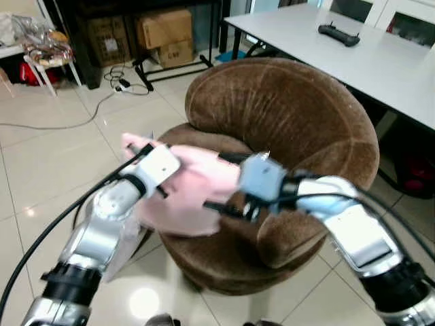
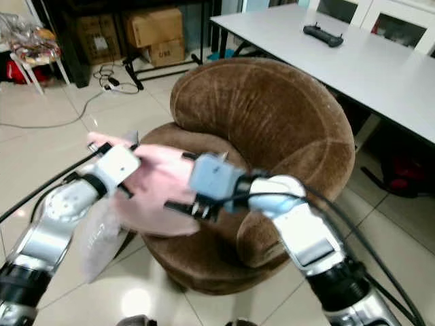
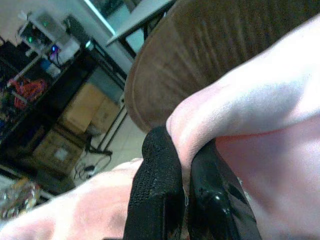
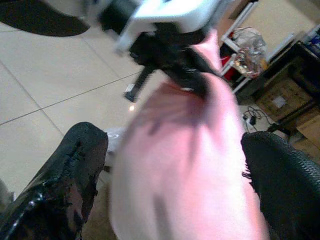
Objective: Move the pillow to the sofa from floor
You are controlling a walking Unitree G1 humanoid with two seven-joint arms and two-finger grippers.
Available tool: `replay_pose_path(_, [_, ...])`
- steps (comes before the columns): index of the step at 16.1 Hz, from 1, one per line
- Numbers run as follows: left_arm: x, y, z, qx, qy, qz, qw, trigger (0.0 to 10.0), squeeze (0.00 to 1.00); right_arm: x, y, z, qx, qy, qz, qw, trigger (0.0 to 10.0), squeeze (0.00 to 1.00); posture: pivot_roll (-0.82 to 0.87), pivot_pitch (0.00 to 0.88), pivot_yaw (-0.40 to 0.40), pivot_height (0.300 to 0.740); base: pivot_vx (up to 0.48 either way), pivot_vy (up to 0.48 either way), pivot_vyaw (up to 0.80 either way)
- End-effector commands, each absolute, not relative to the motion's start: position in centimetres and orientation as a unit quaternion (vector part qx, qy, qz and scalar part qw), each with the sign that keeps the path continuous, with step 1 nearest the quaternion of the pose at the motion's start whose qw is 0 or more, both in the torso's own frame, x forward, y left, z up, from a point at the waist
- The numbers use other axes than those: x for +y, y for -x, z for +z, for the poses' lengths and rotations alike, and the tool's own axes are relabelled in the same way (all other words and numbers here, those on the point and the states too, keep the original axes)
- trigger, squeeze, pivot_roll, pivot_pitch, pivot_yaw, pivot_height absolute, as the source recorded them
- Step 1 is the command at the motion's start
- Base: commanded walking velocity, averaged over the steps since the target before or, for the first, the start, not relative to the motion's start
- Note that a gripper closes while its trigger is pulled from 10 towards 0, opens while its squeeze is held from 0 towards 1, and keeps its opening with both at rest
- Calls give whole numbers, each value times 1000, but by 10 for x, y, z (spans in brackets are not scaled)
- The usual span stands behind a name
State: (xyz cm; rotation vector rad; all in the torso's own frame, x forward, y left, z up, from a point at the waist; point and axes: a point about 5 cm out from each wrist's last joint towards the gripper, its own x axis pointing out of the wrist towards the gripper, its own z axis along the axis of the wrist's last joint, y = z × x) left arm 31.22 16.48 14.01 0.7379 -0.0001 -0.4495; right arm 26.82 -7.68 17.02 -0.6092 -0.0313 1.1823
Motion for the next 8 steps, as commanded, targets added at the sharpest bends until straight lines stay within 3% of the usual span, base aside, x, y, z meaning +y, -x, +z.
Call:
replay_pose_path(1, [157,-316,151,-28,-367,-228,901,10000,0,-75,-269,169,-8,300,554,777,10000,24,34,0,-41,740,0,0,0])
replay_pose_path(2, [153,-318,153,-34,-370,-233,899,10000,0,-73,-269,164,4,308,556,772,10000,0,35,0,-42,740,0,0,0])
replay_pose_path(8, [124,-315,151,-55,-366,-299,880,10000,0,-53,-287,160,5,301,483,822,10000,0,35,0,-33,740,0,0,0])
